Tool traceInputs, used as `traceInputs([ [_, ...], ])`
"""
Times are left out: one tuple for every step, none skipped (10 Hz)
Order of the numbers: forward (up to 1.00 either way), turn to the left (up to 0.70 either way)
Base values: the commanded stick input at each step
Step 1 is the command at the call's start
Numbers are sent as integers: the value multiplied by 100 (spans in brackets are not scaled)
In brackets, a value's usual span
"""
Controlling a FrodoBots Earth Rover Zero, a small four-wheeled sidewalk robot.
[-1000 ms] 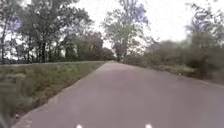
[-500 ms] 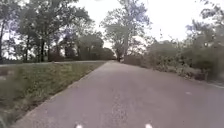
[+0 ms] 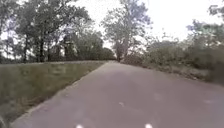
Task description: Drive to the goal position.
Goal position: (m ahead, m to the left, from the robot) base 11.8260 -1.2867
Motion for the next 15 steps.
traceInputs([
  [100, 0],
  [100, 0],
  [100, 0],
  [100, 0],
  [100, 0],
  [100, 0],
  [100, 0],
  [100, 0],
  [100, 0],
  [100, 0],
  [100, 0],
  [100, 0],
  [100, 0],
  [100, 0],
  [100, 0],
])
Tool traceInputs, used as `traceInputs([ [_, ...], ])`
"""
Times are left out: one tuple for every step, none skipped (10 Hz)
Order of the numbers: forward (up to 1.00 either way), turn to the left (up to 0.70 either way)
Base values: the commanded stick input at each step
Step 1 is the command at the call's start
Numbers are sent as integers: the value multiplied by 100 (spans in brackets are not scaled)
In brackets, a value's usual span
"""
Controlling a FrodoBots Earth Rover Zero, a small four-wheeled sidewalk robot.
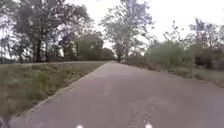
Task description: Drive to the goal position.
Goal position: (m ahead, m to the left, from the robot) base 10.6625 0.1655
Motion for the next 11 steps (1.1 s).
traceInputs([
  [100, 0],
  [100, 0],
  [100, 0],
  [100, 0],
  [100, 0],
  [100, 0],
  [100, 0],
  [100, 0],
  [100, 0],
  [100, 0],
  [100, 0],
])
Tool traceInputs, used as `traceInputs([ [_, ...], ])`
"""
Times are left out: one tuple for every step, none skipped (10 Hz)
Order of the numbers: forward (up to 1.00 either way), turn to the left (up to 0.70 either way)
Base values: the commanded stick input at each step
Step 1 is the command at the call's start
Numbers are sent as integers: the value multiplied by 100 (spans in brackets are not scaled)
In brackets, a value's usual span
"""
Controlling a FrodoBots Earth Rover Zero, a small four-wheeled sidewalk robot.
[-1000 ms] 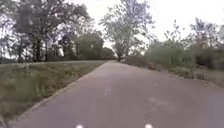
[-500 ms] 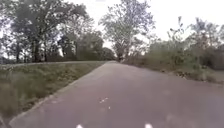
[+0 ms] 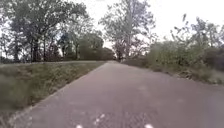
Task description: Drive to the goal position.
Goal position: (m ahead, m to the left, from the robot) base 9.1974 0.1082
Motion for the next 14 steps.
traceInputs([
  [100, 0],
  [100, 0],
  [100, 0],
  [100, 0],
  [100, 0],
  [100, 0],
  [100, 0],
  [100, 0],
  [100, 0],
  [100, 0],
  [100, 0],
  [100, 0],
  [100, 0],
  [100, 0],
])
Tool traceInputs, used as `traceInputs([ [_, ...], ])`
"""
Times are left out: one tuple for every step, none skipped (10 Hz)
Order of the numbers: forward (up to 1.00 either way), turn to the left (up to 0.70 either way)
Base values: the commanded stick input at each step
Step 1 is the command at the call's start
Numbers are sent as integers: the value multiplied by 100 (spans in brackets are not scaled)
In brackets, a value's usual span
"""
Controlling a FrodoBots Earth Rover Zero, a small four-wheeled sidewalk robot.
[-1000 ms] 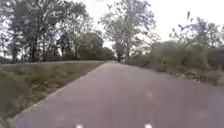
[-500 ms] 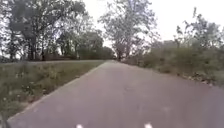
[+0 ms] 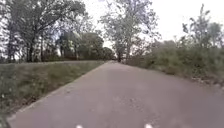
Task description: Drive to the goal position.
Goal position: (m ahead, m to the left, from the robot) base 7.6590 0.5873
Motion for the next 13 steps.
traceInputs([
  [100, 0],
  [100, 0],
  [100, 0],
  [100, 0],
  [100, 0],
  [100, 0],
  [100, 0],
  [100, 0],
  [100, 0],
  [100, 0],
  [100, 0],
  [100, 0],
  [100, 0],
])
